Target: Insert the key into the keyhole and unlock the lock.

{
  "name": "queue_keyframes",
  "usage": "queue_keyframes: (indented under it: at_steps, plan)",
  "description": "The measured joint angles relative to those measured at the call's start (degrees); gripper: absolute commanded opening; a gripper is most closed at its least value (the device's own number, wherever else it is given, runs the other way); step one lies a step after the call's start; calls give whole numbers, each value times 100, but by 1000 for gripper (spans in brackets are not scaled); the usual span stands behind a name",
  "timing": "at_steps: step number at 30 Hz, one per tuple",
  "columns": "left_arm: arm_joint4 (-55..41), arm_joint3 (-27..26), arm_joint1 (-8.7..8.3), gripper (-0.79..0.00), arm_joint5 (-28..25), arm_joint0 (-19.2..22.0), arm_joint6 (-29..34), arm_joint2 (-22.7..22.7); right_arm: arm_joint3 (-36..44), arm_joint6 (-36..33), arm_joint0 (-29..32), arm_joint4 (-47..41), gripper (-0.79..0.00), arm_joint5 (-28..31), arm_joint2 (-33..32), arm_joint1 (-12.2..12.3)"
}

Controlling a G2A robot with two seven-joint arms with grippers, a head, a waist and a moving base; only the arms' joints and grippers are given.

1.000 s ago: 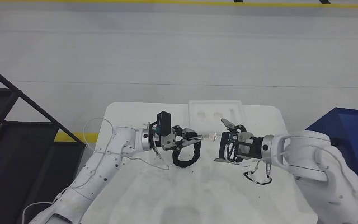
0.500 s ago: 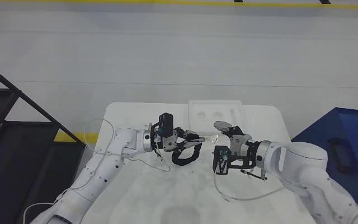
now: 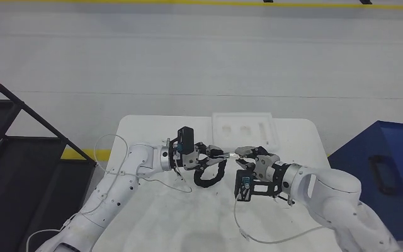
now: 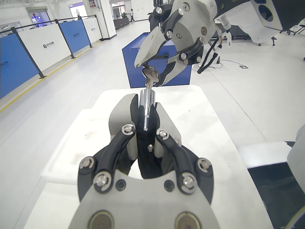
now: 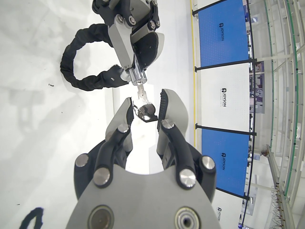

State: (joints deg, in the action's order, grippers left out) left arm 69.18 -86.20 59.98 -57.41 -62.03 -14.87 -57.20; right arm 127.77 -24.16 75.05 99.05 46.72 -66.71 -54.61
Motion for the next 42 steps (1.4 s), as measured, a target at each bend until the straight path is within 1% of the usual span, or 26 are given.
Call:
queue_keyframes:
  at_steps: [1,3,8,12,15,19,22,23,24,25,30,35,39,42]
  plan:
    - [-8,-4,0,-785,-21,-6,1,-5,-8,10,1,7,-628,-20,2,-2]
    - [-11,-9,0,-785,-40,-12,11,-14,-21,37,5,-6,-785,-44,2,-6]
    - [6,-30,6,-785,-31,-26,-3,-37,-49,141,20,-239,-785,-55,-44,-16]
    - [114,-55,13,-785,-29,-26,-104,-46,-111,156,102,-671,-785,-301,-217,-30]
    - [272,-68,19,-785,-2,-33,-219,-41,-240,243,175,-1226,-785,-429,-362,-42]
    - [523,-85,26,-785,23,-39,-441,-28,-516,306,172,-2146,-785,-379,-536,-51]
    - [688,-73,29,-785,30,-37,-603,-21,-624,241,150,-2610,-785,-364,-595,-54]
    - [733,-68,30,-785,34,-36,-646,-19,-648,217,150,-2725,-730,-365,-605,-54]
    - [774,-62,30,-785,36,-35,-687,-17,-674,181,150,-2837,-175,-360,-612,-54]
    - [821,-53,31,-785,39,-35,-738,-14,-702,127,143,-2977,0,-336,-625,-52]
    - [1008,23,37,-785,121,-26,-885,-3,-797,-23,153,-3481,0,-314,-725,-40]
    - [1361,259,68,-785,467,-14,-1024,98,-960,-113,248,-4336,0,-288,-902,-17]
    - [1672,596,135,-785,791,8,-1156,352,-1111,-351,249,-5122,0,-281,-994,6]
    - [1886,888,213,-785,1000,76,-1223,625,-1267,-616,179,-5746,0,-322,-989,22]
